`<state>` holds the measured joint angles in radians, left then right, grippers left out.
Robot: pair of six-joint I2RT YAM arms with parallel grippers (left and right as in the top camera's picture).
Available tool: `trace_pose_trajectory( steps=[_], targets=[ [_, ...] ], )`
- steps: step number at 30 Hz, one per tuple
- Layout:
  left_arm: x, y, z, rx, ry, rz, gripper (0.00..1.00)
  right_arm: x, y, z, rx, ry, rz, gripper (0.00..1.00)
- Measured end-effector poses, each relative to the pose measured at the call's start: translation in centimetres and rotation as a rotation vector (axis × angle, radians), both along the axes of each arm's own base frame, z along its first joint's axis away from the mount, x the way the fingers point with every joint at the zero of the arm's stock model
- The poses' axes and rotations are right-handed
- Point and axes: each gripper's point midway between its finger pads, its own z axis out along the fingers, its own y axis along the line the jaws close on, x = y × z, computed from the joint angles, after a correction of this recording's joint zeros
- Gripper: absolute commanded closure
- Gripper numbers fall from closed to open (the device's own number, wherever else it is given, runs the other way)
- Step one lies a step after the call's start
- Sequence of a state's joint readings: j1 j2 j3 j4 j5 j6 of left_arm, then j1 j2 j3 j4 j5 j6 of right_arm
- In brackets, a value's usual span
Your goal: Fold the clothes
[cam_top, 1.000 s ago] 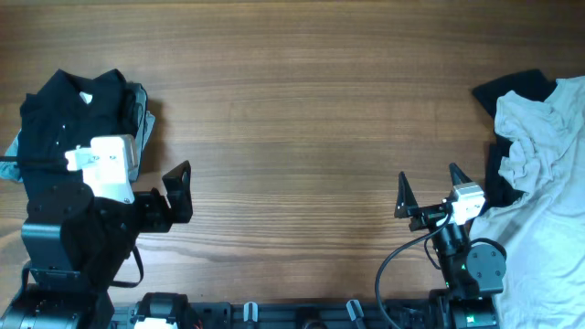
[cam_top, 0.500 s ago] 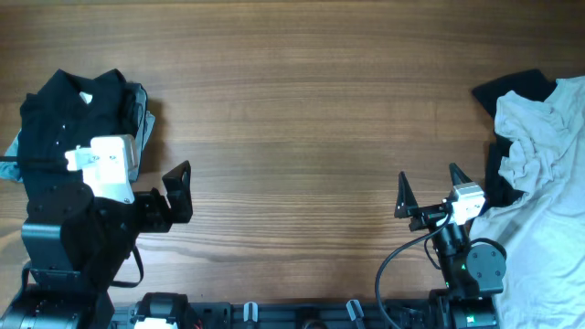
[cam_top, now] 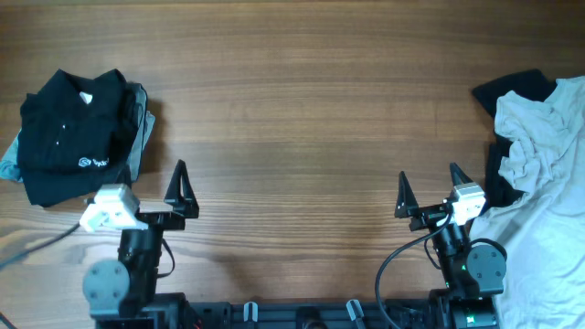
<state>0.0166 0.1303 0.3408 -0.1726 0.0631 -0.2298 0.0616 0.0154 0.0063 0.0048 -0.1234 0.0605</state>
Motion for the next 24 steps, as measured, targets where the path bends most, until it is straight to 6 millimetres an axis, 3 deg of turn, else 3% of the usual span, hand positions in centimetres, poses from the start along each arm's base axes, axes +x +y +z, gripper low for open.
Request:
trace_pose_trajectory(
  steps=[2, 10, 24],
  targets=[
    [-0.3, 0.0, -1.6, 0.0, -0.055, -0.002, 0.0, 0.0, 0.0, 0.0, 0.0, -0.002, 0.0, 0.0],
    [1.5, 0.0, -10.5, -0.011, 0.1, -0.001, 0.0, 0.0, 0.0, 0.0, 0.0, -0.002, 0.0, 0.0],
    [1.5, 0.0, -10.8, -0.011, 0.108, -0.002, 0.0, 0.0, 0.0, 0.0, 0.0, -0.002, 0.0, 0.0]
  ],
)
